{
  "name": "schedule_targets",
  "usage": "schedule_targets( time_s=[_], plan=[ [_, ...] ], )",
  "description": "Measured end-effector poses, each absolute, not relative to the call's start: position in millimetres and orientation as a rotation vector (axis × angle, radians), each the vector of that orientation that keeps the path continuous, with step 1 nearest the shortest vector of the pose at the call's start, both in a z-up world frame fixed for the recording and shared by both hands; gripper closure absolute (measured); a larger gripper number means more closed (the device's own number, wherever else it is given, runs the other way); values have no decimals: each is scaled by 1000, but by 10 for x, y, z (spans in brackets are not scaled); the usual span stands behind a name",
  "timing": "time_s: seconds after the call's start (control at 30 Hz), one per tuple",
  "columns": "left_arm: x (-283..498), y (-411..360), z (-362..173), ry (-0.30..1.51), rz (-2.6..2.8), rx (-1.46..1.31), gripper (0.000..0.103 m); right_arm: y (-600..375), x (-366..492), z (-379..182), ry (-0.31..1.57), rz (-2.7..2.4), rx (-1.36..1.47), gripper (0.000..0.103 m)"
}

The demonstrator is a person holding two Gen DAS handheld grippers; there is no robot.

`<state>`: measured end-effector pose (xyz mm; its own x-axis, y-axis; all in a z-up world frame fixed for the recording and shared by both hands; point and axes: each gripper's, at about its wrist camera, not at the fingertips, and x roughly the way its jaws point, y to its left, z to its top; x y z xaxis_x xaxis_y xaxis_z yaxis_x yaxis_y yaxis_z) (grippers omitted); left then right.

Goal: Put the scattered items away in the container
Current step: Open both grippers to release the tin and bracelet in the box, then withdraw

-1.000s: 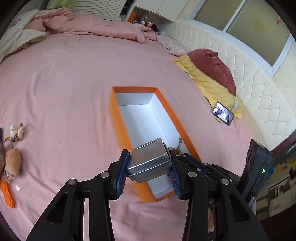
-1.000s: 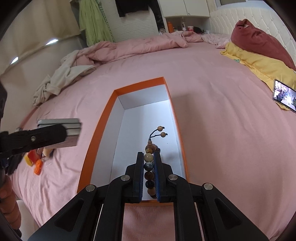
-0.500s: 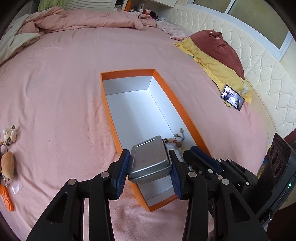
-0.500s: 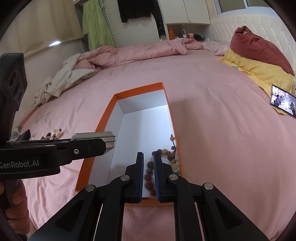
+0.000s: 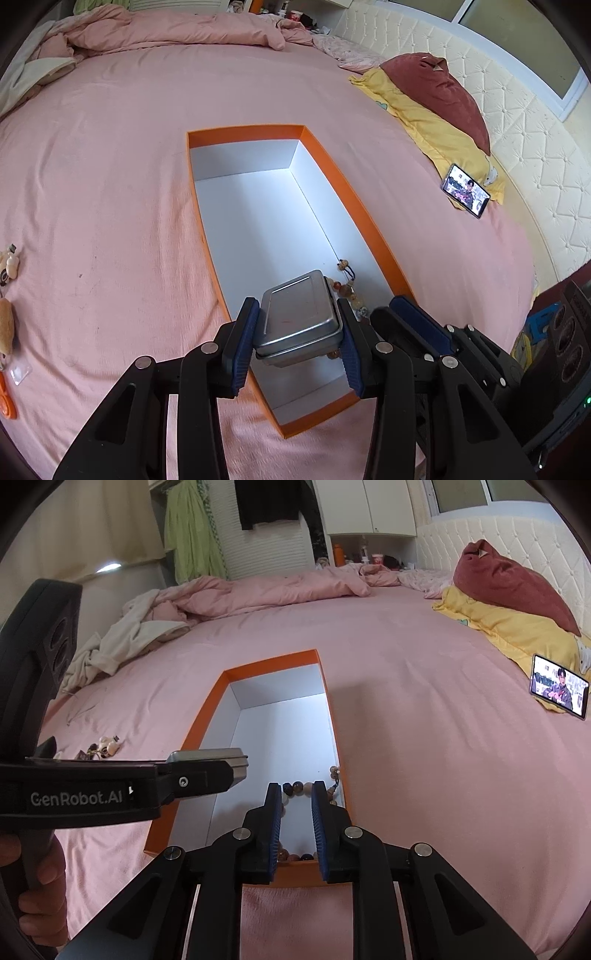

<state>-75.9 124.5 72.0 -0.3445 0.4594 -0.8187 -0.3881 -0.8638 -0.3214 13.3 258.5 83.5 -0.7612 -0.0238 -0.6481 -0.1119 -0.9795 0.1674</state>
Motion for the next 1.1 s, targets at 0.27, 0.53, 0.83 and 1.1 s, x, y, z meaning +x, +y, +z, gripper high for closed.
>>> schedule_targets(
  time_s=[0.27, 0.53, 0.83, 1.1],
  plan=[
    [-1184, 1362, 693, -84, 2217, -1465, 60, 2612, 207, 842, 364, 2905, -1034, 86],
    [-1506, 1589, 505, -71, 2161, -1634, 55, 2611, 232, 855, 392, 2933, -1024, 80],
    [-1372, 1351, 710, -180, 2228, -1506, 48, 2626, 243, 846, 386, 2936, -1010, 79],
    [-1030, 475, 908, -369, 2297, -1407, 47, 2483, 274, 915, 344, 2994, -993, 75]
  ],
)
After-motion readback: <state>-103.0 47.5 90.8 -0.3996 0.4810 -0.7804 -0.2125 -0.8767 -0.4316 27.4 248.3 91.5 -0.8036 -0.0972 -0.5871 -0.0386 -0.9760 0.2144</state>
